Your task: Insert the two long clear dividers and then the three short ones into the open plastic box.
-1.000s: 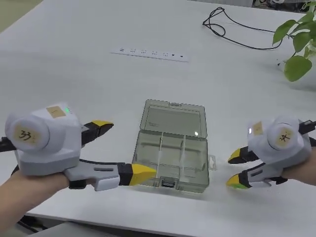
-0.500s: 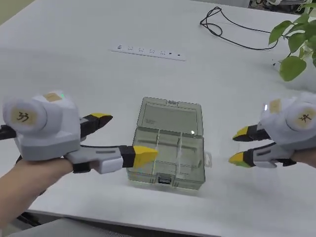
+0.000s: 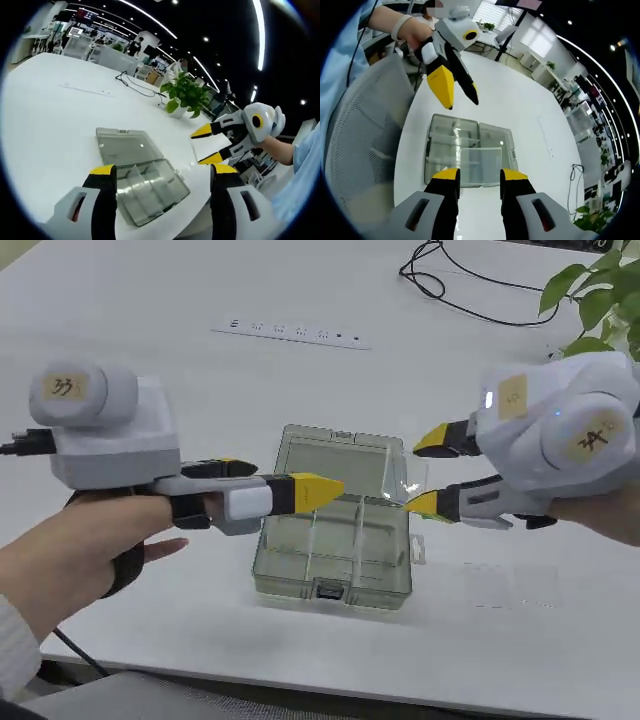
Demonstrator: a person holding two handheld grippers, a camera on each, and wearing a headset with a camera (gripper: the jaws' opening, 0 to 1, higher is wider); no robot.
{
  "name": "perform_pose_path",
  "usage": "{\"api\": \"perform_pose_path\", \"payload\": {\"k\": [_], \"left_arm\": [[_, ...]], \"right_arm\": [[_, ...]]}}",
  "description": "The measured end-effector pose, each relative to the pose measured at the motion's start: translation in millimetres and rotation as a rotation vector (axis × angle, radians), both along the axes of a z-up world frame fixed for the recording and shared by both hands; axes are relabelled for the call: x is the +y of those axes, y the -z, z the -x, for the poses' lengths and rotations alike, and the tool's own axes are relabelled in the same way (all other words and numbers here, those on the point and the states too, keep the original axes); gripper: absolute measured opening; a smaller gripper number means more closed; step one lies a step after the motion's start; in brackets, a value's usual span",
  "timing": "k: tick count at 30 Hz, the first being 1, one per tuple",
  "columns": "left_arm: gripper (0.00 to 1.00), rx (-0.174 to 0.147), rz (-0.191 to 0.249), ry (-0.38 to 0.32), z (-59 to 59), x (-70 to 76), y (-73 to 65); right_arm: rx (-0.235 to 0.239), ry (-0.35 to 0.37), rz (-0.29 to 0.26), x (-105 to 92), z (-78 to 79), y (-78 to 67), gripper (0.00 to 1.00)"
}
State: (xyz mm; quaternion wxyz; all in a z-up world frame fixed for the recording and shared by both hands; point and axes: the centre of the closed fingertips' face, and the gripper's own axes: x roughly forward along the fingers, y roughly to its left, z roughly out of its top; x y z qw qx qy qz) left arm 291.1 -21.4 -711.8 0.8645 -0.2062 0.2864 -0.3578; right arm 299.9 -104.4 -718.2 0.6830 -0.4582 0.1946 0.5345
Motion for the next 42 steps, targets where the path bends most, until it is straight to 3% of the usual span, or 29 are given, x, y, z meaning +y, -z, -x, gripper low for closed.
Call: {"api": "perform_pose_path", "payload": {"k": [2, 7, 15, 21, 37, 42], "left_arm": [[0.70, 0.039, 0.009, 0.025, 3.4, -5.8, 3.0], [0.49, 0.083, 0.066, 0.079, 12.1, -21.5, 2.8], [0.30, 0.131, 0.102, 0.092, 15.4, -33.5, 4.0], [0.14, 0.177, 0.166, 0.079, 14.7, -37.1, 0.5], [0.03, 0.199, 0.181, 0.091, 16.5, -43.3, 0.9], [0.00, 0.217, 0.237, 0.087, 18.3, -45.8, -2.2]], "right_arm": [[-0.060, -0.028, 0.048, 5.9, 1.6, -3.4, 0.32], [-0.088, -0.074, 0.063, 21.7, 12.0, -3.3, 0.32], [-0.079, -0.115, 0.075, 34.7, 21.2, 0.4, 0.32], [-0.085, -0.128, 0.077, 36.1, 24.4, -1.1, 0.32], [-0.084, -0.143, 0.081, 40.4, 26.7, -4.3, 0.32], [-0.080, -0.150, 0.089, 40.9, 28.1, -2.8, 0.32]]}}
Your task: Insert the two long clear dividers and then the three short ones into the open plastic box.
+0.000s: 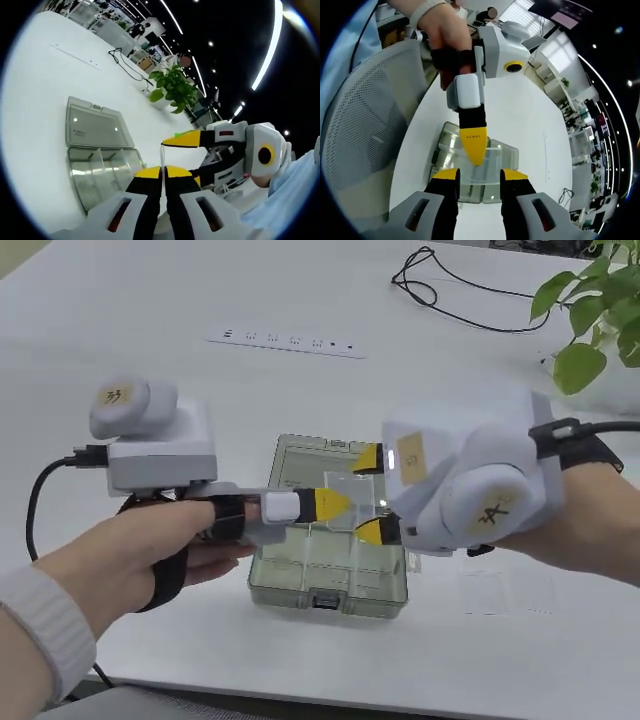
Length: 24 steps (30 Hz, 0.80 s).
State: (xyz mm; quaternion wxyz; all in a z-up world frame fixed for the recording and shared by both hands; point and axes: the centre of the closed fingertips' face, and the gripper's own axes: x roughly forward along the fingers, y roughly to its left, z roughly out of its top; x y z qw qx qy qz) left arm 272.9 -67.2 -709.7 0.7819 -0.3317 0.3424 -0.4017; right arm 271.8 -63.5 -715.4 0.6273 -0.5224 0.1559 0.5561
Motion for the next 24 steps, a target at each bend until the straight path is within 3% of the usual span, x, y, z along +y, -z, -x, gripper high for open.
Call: {"api": "perform_pose_path", "payload": {"k": [4, 9, 11, 13, 15, 16, 18, 19, 21, 24], "left_arm": [[0.00, 0.017, 0.012, -0.002, 1.1, 1.7, 2.1], [0.00, 0.014, 0.013, 0.004, 1.8, 2.4, 2.0], [0.00, -0.004, 0.010, 0.004, 0.4, 3.8, 1.6], [0.00, -0.016, 0.005, 0.011, 0.3, 5.5, 1.8], [0.00, -0.043, -0.011, 0.030, 1.1, 7.6, 2.4], [0.00, -0.048, -0.016, 0.035, 1.4, 8.1, 2.9], [0.00, -0.103, -0.046, 0.074, 2.9, 10.6, 5.8], [0.00, -0.093, -0.054, 0.082, 5.2, 11.2, 8.2], [0.00, -0.124, -0.080, 0.124, 10.9, 12.8, 13.3], [0.00, -0.133, -0.100, 0.140, 12.7, 15.0, 17.4]], "right_arm": [[0.000, -0.007, -0.003, 0.9, 1.9, 0.1, 0.32], [-0.001, -0.011, -0.005, 1.1, 3.3, 0.3, 0.32], [0.003, -0.006, -0.010, 1.5, 2.6, -0.3, 0.36], [0.034, 0.002, -0.030, 2.2, 2.9, -1.6, 0.45], [0.050, 0.012, -0.040, 0.3, -0.6, -6.6, 0.45], [0.071, 0.015, -0.055, 0.1, -1.6, -10.1, 0.45], [0.117, 0.027, -0.079, 0.2, -1.3, -13.8, 0.45], [0.142, 0.027, -0.090, 0.5, -0.9, -15.3, 0.46], [0.199, 0.054, -0.099, -2.6, -5.7, -17.4, 0.50], [0.298, 0.060, -0.130, -0.8, -2.9, -20.6, 0.49]]}}
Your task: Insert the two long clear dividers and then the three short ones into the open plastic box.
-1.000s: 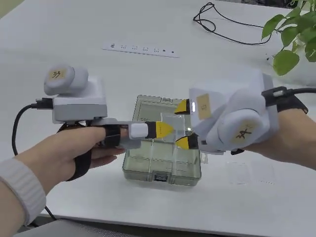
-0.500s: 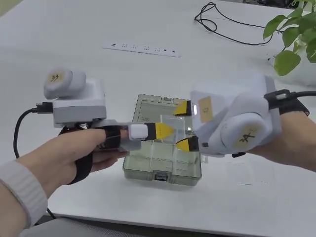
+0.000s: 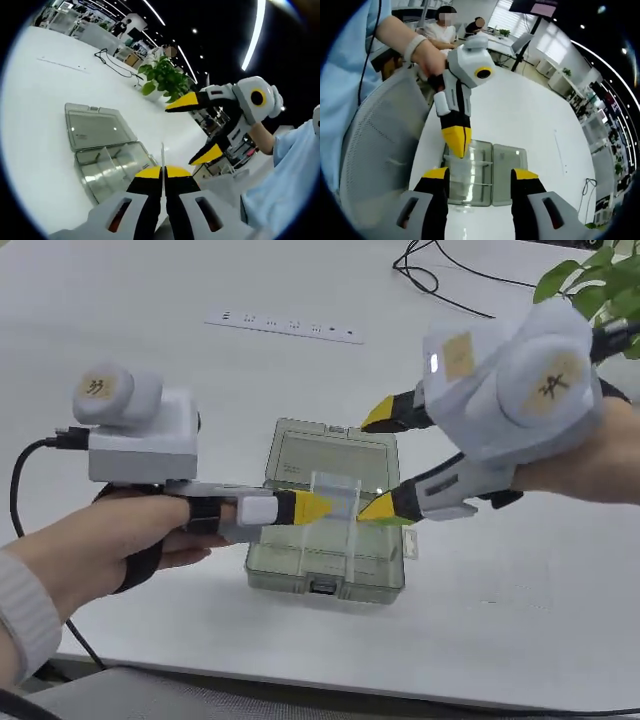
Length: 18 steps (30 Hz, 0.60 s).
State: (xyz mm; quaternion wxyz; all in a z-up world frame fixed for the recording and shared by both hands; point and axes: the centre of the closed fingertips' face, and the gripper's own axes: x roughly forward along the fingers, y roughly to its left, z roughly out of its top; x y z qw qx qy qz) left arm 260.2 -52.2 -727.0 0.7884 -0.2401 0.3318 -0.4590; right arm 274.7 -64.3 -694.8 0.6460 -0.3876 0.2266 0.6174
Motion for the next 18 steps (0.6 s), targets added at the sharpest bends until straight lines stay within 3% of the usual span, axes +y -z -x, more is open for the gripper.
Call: {"api": "perform_pose_path", "payload": {"k": [2, 5, 6, 9, 10, 14, 15, 16, 18], "left_arm": [[0.00, -0.021, -0.028, 0.034, 2.9, 1.5, 3.3], [0.00, -0.044, -0.050, 0.069, 5.4, 1.7, 3.9], [0.00, -0.064, -0.062, 0.086, 6.1, 1.6, 3.0], [0.00, -0.094, -0.078, 0.122, 8.5, 0.8, 0.7], [0.00, -0.105, -0.080, 0.127, 8.2, 0.7, -0.3], [0.00, -0.152, -0.092, 0.159, 9.1, -1.3, -3.7], [0.00, -0.178, -0.110, 0.185, 10.5, -2.4, -3.4], [0.00, -0.180, -0.119, 0.193, 11.4, -3.7, -3.1], [0.00, -0.183, -0.115, 0.202, 12.1, -5.9, -4.6]], "right_arm": [[0.070, -0.018, -0.006, 0.0, -0.7, 1.3, 0.48], [0.116, -0.048, 0.036, -3.6, -2.8, 4.5, 0.47], [0.142, -0.066, 0.052, -4.4, -3.1, 5.8, 0.44], [0.218, -0.085, 0.057, -1.3, -0.5, 6.4, 0.40], [0.277, -0.102, 0.062, 0.6, 5.5, 6.7, 0.40], [0.381, -0.137, 0.087, 4.6, 13.9, 8.2, 0.32], [0.401, -0.154, 0.100, 5.5, 16.0, 9.8, 0.31], [0.436, -0.151, 0.125, 4.9, 18.9, 12.5, 0.31], [0.433, -0.161, 0.133, 7.7, 17.8, 15.6, 0.30]]}}
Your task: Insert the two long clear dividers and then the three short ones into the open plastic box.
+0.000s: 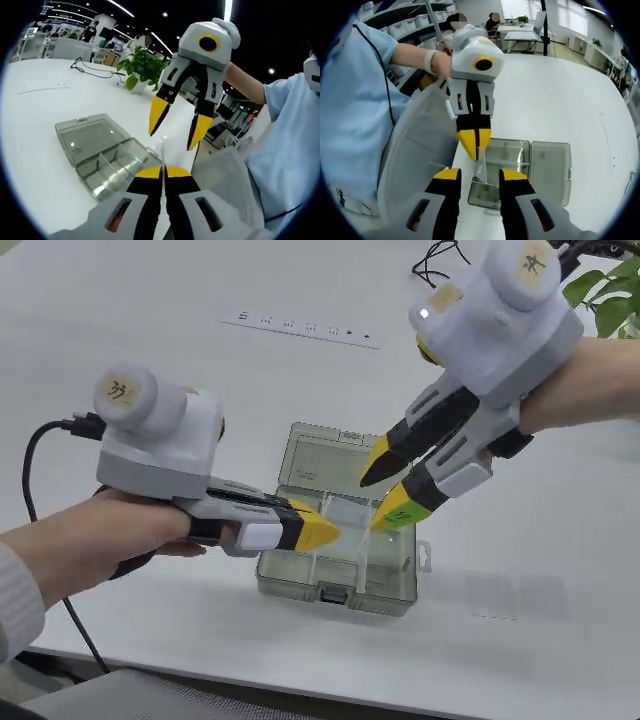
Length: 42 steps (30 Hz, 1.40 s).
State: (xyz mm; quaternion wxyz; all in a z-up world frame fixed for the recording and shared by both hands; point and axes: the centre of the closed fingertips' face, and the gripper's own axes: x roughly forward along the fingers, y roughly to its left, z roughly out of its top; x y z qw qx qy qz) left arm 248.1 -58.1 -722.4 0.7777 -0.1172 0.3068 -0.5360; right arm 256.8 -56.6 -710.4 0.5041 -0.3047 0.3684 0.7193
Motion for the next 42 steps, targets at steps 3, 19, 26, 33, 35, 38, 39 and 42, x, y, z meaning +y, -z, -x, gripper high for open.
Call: {"api": "perform_pose_path", "payload": {"k": [3, 19, 26, 33, 35, 38, 39, 42], "left_arm": [[0.00, -0.052, -0.010, 0.026, 1.1, -3.1, -2.5], [0.00, -0.125, 0.025, 0.046, 0.9, -5.5, -12.6], [0.00, -0.139, 0.021, 0.062, 4.1, -5.5, -10.8], [0.00, -0.154, 0.040, 0.062, 4.7, -0.6, -11.9], [0.00, -0.160, 0.046, 0.048, 2.8, 2.3, -12.5], [0.00, -0.154, 0.053, 0.038, 2.4, 4.0, -11.7], [0.00, -0.155, 0.052, 0.037, 2.8, 4.1, -11.2], [0.00, -0.153, 0.043, 0.028, 3.3, 6.4, -8.0]], "right_arm": [[0.041, -0.011, 0.031, 0.7, 3.5, 5.4, 0.26], [0.130, -0.015, 0.067, 2.9, 12.2, 6.2, 0.10], [0.143, -0.024, 0.075, 2.6, 14.8, 6.7, 0.03], [0.168, 0.003, 0.079, 6.6, 16.9, 4.4, 0.02], [0.164, 0.009, 0.074, 8.9, 16.4, 3.8, 0.02], [0.163, 0.008, 0.083, 13.2, 15.6, 4.5, 0.02], [0.153, -0.005, 0.088, 14.0, 15.5, 5.6, 0.02], [0.149, -0.014, 0.102, 14.7, 17.2, 7.8, 0.02]]}}
